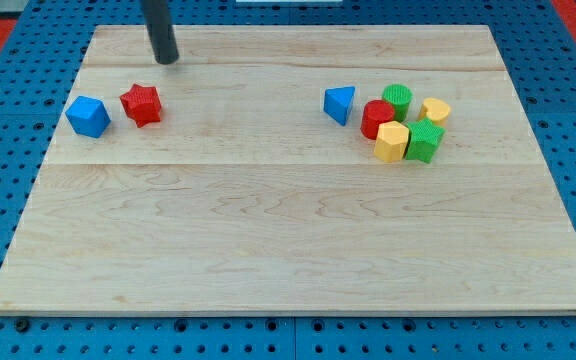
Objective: Move red star to the left of the blue triangle
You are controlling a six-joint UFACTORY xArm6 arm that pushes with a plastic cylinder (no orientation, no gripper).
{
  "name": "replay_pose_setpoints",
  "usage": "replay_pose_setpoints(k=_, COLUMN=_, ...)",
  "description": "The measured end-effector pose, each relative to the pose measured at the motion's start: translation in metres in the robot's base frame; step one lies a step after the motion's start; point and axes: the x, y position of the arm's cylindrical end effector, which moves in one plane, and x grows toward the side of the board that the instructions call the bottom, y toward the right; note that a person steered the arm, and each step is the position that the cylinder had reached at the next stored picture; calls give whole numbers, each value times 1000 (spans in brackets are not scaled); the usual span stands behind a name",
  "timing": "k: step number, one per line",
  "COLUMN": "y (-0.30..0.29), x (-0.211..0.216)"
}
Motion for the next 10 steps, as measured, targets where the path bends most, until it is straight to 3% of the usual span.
replay_pose_setpoints(k=2, y=-121, x=11)
replay_pose_setpoints(k=3, y=-99, x=46)
replay_pose_setpoints(k=4, y=-23, x=62)
replay_pose_setpoints(k=6, y=-33, x=98)
replay_pose_setpoints(k=8, y=88, x=112)
replay_pose_setpoints(k=10, y=152, x=135)
